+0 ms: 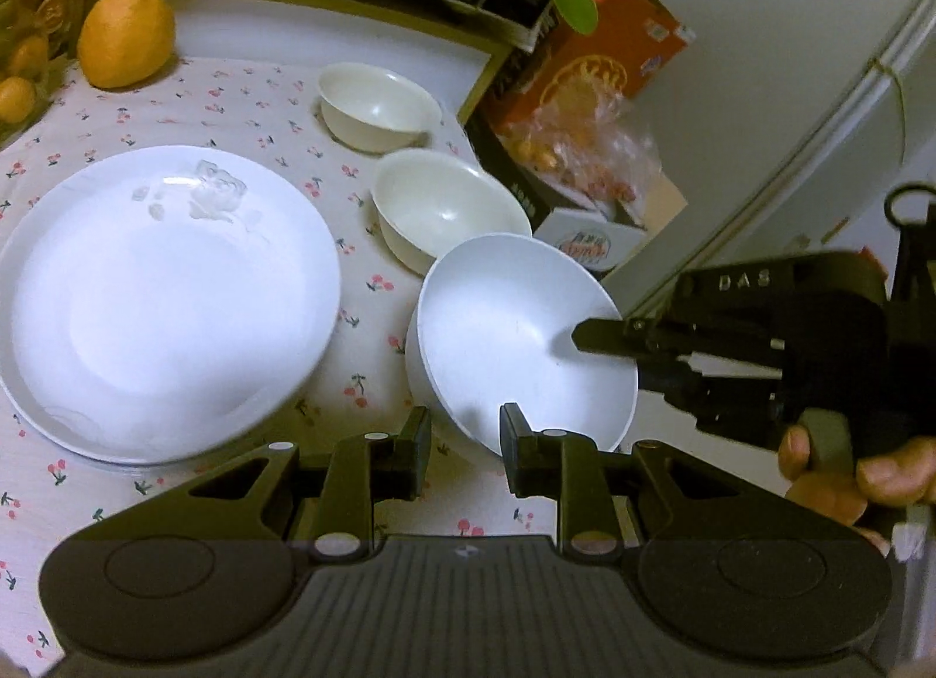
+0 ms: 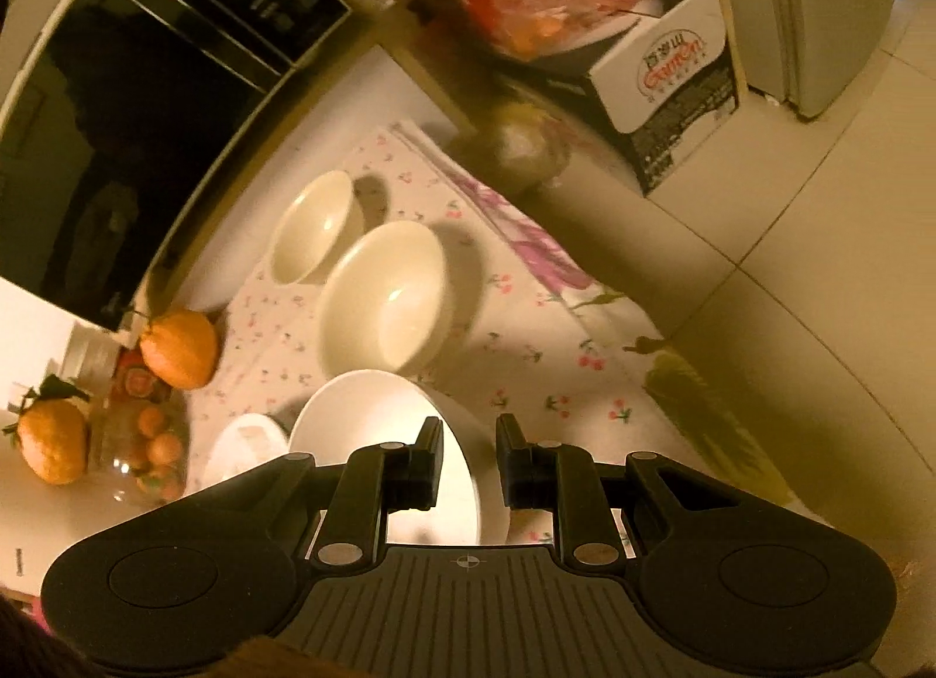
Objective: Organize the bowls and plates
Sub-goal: 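Lift the white bowl with both tools and carry it toward the cream bowls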
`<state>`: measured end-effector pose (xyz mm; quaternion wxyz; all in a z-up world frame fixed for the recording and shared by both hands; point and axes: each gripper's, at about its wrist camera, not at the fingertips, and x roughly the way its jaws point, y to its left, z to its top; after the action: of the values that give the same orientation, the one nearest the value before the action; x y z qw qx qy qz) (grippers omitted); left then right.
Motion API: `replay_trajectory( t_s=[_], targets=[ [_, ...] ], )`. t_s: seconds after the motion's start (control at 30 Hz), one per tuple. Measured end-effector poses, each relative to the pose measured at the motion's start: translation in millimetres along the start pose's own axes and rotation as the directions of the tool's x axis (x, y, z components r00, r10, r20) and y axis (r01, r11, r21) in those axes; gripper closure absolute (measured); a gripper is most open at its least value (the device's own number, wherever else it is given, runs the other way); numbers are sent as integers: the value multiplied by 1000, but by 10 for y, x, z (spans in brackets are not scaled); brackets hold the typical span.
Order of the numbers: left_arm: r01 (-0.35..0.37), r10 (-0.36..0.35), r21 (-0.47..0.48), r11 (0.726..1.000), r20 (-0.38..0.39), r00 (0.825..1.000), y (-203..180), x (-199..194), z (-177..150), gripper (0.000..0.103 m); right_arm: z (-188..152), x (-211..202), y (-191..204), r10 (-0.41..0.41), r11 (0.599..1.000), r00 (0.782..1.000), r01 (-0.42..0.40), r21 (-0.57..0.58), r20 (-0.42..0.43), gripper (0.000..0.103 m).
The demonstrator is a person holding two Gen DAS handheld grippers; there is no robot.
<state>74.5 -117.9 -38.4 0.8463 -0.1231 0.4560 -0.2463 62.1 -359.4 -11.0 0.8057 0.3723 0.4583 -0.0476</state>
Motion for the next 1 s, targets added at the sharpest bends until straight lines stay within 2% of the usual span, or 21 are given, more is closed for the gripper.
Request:
replay_trajectory(
  t_s=[0.33,0.83,1.0],
  targets=[
    [-25,26,14,1000,-69,997,-1,104,-21,80,4,145,-158,-4,999,998,7,53,-55,83],
    [-35,36,26,999,-46,998,22,39,-16,75,7,225,-123,11,1000,998,-9,26,-61,81],
    [-28,29,21,999,-37,999,36,10,-13,62,37,215,-180,18,998,997,-13,64,-69,77]
  ],
)
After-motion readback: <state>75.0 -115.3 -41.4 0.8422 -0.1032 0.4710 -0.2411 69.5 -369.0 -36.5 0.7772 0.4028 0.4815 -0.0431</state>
